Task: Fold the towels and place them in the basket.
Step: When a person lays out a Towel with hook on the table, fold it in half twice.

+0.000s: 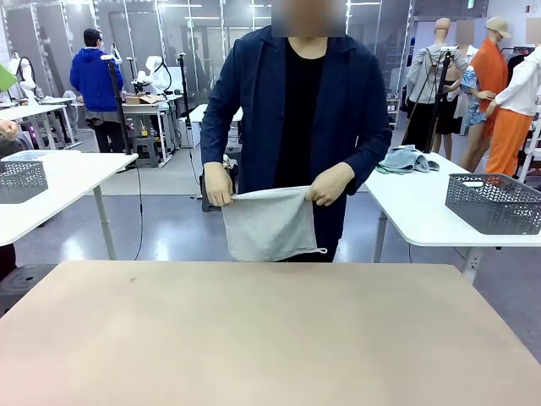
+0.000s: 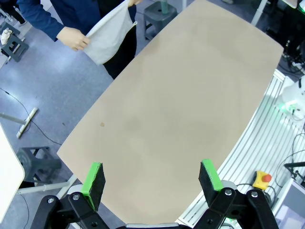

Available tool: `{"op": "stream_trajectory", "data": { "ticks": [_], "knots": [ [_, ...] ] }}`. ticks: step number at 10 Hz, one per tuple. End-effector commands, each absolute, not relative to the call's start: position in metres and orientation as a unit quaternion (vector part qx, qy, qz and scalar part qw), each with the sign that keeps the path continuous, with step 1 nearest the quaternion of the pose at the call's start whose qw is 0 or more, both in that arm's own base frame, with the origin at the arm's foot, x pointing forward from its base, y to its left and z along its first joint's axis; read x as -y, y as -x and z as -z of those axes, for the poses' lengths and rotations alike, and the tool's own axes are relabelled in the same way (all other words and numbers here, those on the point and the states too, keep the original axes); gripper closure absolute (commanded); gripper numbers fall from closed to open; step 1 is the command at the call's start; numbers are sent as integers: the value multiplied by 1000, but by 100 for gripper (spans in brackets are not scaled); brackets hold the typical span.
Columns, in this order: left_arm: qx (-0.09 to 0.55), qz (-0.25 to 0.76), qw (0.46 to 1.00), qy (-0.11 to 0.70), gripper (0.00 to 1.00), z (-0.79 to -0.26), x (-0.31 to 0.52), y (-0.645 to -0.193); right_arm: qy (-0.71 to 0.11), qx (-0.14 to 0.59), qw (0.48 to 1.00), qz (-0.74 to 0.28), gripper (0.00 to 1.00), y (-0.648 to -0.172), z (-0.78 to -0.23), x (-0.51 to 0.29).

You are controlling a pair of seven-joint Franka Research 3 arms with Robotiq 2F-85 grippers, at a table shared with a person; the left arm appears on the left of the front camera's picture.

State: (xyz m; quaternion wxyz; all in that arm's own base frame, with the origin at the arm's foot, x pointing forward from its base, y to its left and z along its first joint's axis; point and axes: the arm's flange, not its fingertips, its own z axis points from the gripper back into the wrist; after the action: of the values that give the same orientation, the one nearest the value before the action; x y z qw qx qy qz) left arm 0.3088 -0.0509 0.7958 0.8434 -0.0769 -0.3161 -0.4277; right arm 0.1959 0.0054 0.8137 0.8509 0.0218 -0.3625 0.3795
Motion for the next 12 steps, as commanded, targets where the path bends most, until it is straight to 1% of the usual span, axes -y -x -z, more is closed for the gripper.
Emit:
{"op": "stream_trajectory", "data": {
  "ticks": [1, 12],
  "knots": [
    [315, 428, 843, 77, 0, -796, 51, -309, -22, 364, 851, -379, 0, -196, -814, -5],
    [315, 428, 843, 77, 0, -796, 51, -309, -22, 364, 851, -379, 0, -196, -814, -5]
  ]
}}
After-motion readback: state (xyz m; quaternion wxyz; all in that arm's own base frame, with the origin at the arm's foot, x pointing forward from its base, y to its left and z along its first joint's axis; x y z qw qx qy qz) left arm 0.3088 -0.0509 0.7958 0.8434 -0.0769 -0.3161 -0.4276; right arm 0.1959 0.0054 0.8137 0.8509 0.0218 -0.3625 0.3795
